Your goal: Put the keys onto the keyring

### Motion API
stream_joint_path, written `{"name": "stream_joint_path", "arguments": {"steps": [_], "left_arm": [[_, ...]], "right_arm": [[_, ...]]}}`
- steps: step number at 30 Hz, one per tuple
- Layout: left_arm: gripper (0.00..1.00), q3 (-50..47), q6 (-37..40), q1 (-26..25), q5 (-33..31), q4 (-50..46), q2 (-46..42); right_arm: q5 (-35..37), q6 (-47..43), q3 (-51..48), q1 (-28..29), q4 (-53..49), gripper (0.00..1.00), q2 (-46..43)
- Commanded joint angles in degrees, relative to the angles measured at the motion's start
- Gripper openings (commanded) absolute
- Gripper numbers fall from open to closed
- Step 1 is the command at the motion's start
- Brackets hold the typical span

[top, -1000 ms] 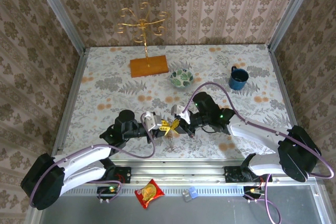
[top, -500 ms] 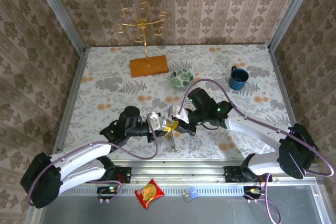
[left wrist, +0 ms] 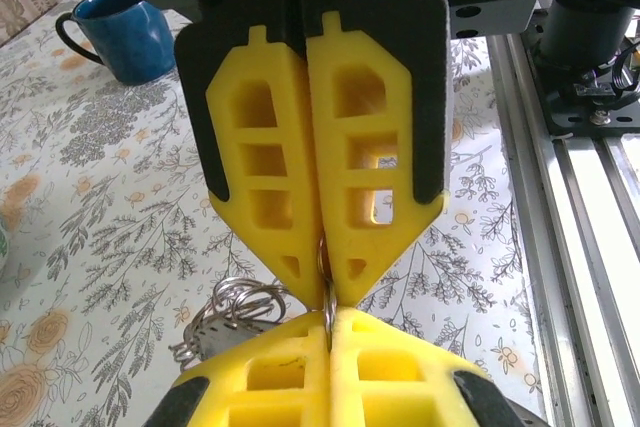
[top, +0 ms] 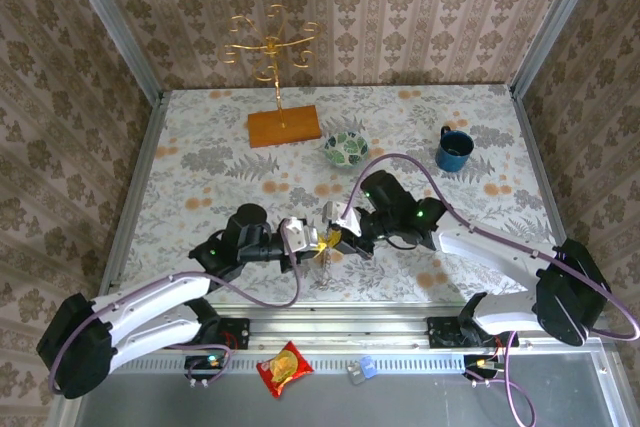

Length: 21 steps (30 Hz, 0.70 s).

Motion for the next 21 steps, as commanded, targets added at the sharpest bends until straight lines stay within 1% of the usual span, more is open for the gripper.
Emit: {"name": "stream_joint_path", "arguments": {"steps": [1, 4, 5, 7, 8, 10, 13, 16, 21], "left_arm": [[0.00, -1.60, -0.25, 0.20, -2.51, 2.13, -1.44], [0.00, -2.12, -0.63, 0.20, -2.51, 2.98, -1.36], [0.00, -2.22, -0.76, 0.20, -2.53, 3.30, -1.27], [0.00, -2.23, -0.83, 0.07, -2.55, 3.58, -1.02], [0.00, -2.22, -0.79, 0.02, -2.59, 3.55, -1.01], [0.00, -2.22, -0.74, -0.07, -2.70, 3.62, -0.90], [0.00, -2.35, -0.77, -0.09, -2.92, 3.85, -0.87], [0.00, -2.54, -0.77, -0.24, -2.88, 4.26, -0.67], [0.00, -2.40, -0.74, -0.29, -2.84, 4.38, -0.68]], "right_arm": [[1.01, 2.85, -2.91, -0.34, 0.38, 0.11, -1.40], [0.40, 4.35, -3.54, -0.41, 1.90, 0.12, -1.41], [0.22, 4.63, -3.49, -0.33, 2.15, 0.16, -1.38], [-0.09, 5.01, -3.32, -0.37, 2.52, 0.26, -1.78], [-0.24, 5.11, -3.31, -0.38, 2.70, 0.29, -2.13], [-0.40, 5.41, -3.49, -0.43, 3.18, 0.31, -2.99], [-0.49, 5.67, -3.58, -0.61, 3.05, 0.31, -3.96], [-0.43, 5.90, -3.97, -0.79, 3.18, 0.27, -4.19], [0.11, 6.24, -4.09, -0.79, 3.45, 0.13, -3.12]]}}
